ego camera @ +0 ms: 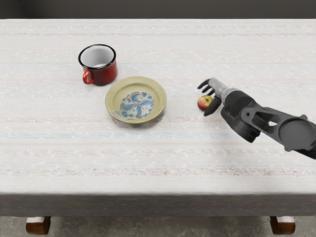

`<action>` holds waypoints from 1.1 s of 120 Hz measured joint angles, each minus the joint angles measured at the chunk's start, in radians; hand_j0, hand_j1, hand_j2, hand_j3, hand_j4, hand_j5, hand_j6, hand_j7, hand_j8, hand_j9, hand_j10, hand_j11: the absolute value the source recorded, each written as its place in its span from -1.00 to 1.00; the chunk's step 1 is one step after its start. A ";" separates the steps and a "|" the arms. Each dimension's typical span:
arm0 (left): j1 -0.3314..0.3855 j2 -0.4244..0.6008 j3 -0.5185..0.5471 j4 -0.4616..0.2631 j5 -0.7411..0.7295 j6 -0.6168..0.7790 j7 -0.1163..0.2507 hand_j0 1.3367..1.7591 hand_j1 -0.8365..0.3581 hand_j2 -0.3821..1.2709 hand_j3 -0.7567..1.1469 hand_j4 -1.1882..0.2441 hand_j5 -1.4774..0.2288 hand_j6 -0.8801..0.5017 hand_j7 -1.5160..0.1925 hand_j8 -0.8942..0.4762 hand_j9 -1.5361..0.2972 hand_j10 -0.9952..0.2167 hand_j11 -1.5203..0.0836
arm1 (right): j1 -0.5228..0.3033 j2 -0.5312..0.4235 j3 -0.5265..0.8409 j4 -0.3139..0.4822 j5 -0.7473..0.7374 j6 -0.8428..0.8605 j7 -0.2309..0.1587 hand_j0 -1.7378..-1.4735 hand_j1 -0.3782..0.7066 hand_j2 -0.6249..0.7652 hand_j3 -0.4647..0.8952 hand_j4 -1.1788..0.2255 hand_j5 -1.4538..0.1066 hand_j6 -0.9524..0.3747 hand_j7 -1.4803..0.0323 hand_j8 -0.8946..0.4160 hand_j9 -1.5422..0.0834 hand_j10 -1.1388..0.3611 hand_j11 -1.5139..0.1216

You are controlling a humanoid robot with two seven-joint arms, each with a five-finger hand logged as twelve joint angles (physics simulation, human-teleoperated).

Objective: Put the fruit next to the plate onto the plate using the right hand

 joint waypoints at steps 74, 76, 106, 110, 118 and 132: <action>0.000 0.000 0.000 0.000 0.000 0.000 0.000 0.52 0.98 -0.54 -0.21 0.66 0.73 0.27 0.77 0.31 0.68 0.64 0.90 | -0.001 0.035 0.000 -0.042 0.002 0.004 0.000 -0.39 0.12 -0.21 -0.32 -0.02 0.04 -0.31 0.11 -0.23 0.10 -0.13 0.06; 0.000 0.000 0.000 0.000 0.000 0.000 0.000 0.52 0.98 -0.54 -0.21 0.66 0.73 0.27 0.77 0.31 0.68 0.64 0.90 | -0.001 0.037 0.000 -0.045 0.001 0.005 0.000 -0.38 0.12 -0.20 -0.32 -0.03 0.04 -0.31 0.11 -0.22 0.10 -0.14 0.06; 0.000 0.000 0.000 0.000 0.000 0.000 0.000 0.52 0.98 -0.54 -0.21 0.66 0.73 0.27 0.77 0.31 0.68 0.64 0.90 | -0.001 0.053 0.001 -0.067 -0.004 0.006 -0.001 -0.34 0.11 -0.13 -0.32 -0.16 -0.07 -0.32 -0.02 -0.22 -0.03 -0.24 -0.07; 0.000 0.000 0.000 0.000 0.000 0.000 0.000 0.52 0.98 -0.54 -0.21 0.66 0.73 0.27 0.77 0.31 0.68 0.64 0.90 | -0.001 0.056 0.001 -0.068 -0.004 0.005 -0.001 -0.34 0.12 -0.09 -0.32 -0.18 -0.08 -0.32 -0.04 -0.23 -0.04 -0.24 -0.09; 0.000 0.000 0.000 0.000 0.000 0.000 0.000 0.52 0.98 -0.54 -0.21 0.66 0.73 0.27 0.77 0.31 0.68 0.64 0.90 | -0.001 0.059 0.001 -0.068 -0.002 0.005 -0.001 -0.34 0.13 -0.04 -0.32 -0.20 -0.12 -0.32 -0.08 -0.23 -0.07 -0.24 -0.12; 0.000 0.000 0.000 0.000 0.000 0.000 0.000 0.52 0.98 -0.54 -0.21 0.66 0.73 0.27 0.77 0.31 0.68 0.64 0.90 | -0.001 0.062 0.002 -0.069 0.001 0.007 -0.001 -0.33 0.13 -0.03 -0.32 -0.24 -0.17 -0.31 -0.13 -0.22 -0.12 -0.23 -0.17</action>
